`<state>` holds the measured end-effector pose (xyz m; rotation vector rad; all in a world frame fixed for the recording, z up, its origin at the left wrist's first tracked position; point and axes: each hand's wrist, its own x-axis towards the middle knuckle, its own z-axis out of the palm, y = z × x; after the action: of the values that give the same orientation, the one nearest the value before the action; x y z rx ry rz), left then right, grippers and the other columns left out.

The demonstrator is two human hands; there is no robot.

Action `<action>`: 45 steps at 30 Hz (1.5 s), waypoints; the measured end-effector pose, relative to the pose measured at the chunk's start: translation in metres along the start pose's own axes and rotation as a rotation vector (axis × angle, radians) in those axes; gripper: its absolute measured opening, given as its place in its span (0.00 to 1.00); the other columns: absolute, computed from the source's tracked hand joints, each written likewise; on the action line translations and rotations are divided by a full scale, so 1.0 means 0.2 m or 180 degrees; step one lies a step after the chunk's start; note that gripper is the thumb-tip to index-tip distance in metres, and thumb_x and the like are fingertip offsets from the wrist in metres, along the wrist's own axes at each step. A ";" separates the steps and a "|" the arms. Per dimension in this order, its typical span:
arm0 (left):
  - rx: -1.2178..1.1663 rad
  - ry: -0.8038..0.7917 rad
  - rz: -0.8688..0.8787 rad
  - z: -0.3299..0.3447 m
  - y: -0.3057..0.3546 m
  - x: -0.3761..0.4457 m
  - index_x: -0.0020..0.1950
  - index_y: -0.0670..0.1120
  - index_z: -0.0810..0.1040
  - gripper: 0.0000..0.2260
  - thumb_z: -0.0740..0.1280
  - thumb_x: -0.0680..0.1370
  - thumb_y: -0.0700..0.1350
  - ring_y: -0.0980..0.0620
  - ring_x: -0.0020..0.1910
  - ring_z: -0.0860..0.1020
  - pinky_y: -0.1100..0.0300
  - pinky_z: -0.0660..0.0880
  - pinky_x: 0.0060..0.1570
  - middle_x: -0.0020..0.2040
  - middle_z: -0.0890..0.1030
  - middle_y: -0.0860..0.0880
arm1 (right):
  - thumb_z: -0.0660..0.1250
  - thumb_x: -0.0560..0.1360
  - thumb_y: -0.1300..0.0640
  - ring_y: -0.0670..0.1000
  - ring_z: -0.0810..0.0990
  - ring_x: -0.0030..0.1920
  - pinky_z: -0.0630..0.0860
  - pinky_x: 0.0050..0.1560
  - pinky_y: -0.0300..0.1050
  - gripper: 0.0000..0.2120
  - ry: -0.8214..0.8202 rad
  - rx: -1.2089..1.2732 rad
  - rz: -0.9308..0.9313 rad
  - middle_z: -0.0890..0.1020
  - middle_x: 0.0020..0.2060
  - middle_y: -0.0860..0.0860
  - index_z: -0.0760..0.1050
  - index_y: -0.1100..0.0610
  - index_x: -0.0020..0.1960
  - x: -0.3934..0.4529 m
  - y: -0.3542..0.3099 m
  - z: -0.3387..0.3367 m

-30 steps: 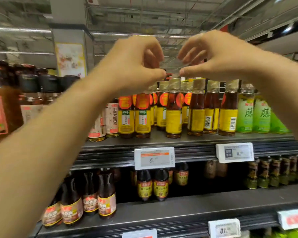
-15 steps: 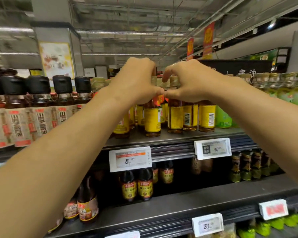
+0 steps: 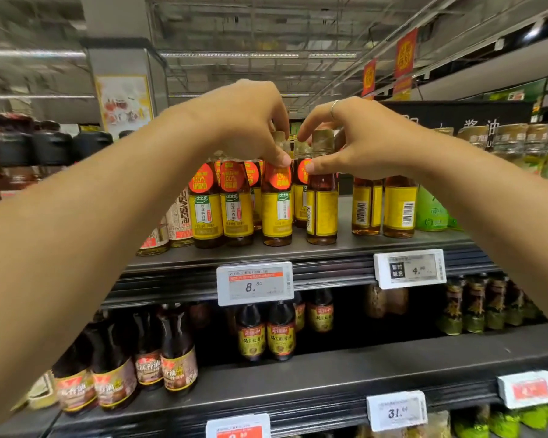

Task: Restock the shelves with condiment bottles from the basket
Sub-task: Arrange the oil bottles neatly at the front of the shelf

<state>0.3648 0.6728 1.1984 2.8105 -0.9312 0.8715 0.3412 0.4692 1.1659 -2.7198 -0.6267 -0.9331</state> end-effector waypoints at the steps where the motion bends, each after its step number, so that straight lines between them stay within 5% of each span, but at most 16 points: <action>1: 0.0049 -0.0029 0.0023 0.00 -0.01 0.01 0.64 0.53 0.81 0.26 0.77 0.70 0.61 0.50 0.47 0.75 0.57 0.69 0.46 0.47 0.77 0.55 | 0.77 0.69 0.39 0.50 0.75 0.67 0.70 0.56 0.45 0.22 0.0012 0.0037 -0.0004 0.79 0.65 0.45 0.76 0.39 0.61 0.00 0.00 0.01; 7: 0.0307 -0.0107 0.0282 -0.01 0.00 0.03 0.64 0.53 0.80 0.23 0.77 0.71 0.59 0.51 0.47 0.77 0.56 0.71 0.46 0.47 0.78 0.55 | 0.78 0.70 0.43 0.46 0.81 0.55 0.80 0.57 0.50 0.28 -0.0002 0.0422 0.0187 0.79 0.58 0.45 0.72 0.39 0.66 -0.03 -0.01 0.03; 15: 0.0585 -0.0417 0.0400 -0.04 -0.02 0.08 0.65 0.54 0.80 0.23 0.75 0.73 0.60 0.51 0.50 0.75 0.55 0.71 0.50 0.48 0.78 0.56 | 0.76 0.75 0.52 0.43 0.84 0.51 0.80 0.52 0.40 0.30 0.0115 0.1414 0.0612 0.83 0.52 0.43 0.68 0.48 0.73 -0.10 0.00 0.11; 21: 0.0675 -0.0797 0.0443 -0.09 -0.10 0.11 0.56 0.61 0.83 0.11 0.73 0.74 0.60 0.57 0.43 0.77 0.55 0.70 0.46 0.42 0.77 0.65 | 0.71 0.79 0.56 0.54 0.85 0.54 0.84 0.52 0.56 0.24 0.0147 0.1962 0.0731 0.86 0.52 0.53 0.68 0.50 0.72 -0.12 -0.01 0.18; 24: 0.0609 -0.0979 0.0513 -0.11 -0.11 0.12 0.52 0.66 0.81 0.06 0.72 0.76 0.59 0.60 0.42 0.78 0.55 0.72 0.44 0.42 0.79 0.65 | 0.75 0.76 0.50 0.50 0.85 0.50 0.85 0.41 0.49 0.31 0.0140 0.1832 0.0803 0.80 0.54 0.49 0.64 0.44 0.75 -0.13 -0.01 0.21; 32: 0.0562 -0.1090 0.0592 -0.14 -0.09 0.11 0.53 0.63 0.83 0.06 0.72 0.76 0.55 0.65 0.37 0.80 0.58 0.74 0.40 0.37 0.81 0.69 | 0.75 0.75 0.47 0.43 0.85 0.45 0.83 0.37 0.39 0.35 0.0225 0.1759 0.0811 0.76 0.50 0.42 0.61 0.41 0.76 -0.14 0.01 0.26; 39: 0.0644 -0.1182 0.0548 -0.12 -0.06 0.10 0.55 0.59 0.83 0.08 0.71 0.76 0.57 0.57 0.41 0.80 0.53 0.76 0.44 0.42 0.80 0.62 | 0.72 0.74 0.38 0.49 0.84 0.53 0.83 0.55 0.52 0.40 0.0098 0.1529 0.0978 0.77 0.65 0.53 0.57 0.46 0.80 -0.17 0.02 0.29; 42: 0.0689 -0.1246 0.0482 -0.12 -0.03 0.09 0.58 0.58 0.80 0.13 0.71 0.75 0.59 0.58 0.42 0.79 0.54 0.74 0.43 0.45 0.80 0.62 | 0.73 0.72 0.37 0.51 0.83 0.55 0.80 0.60 0.56 0.42 0.0129 0.1518 0.1014 0.76 0.59 0.51 0.58 0.44 0.79 -0.20 0.02 0.31; 45: 0.0503 -0.0984 0.0397 -0.13 -0.01 0.08 0.65 0.58 0.75 0.23 0.72 0.72 0.63 0.50 0.49 0.83 0.48 0.80 0.52 0.55 0.81 0.58 | 0.77 0.69 0.39 0.49 0.81 0.56 0.81 0.59 0.55 0.46 0.0075 0.1503 0.1039 0.74 0.58 0.48 0.57 0.44 0.80 -0.24 0.03 0.34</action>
<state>0.3628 0.6718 1.2290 3.1139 -1.1316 0.5504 0.3463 0.4701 1.0816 -2.2899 -0.3283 -0.6383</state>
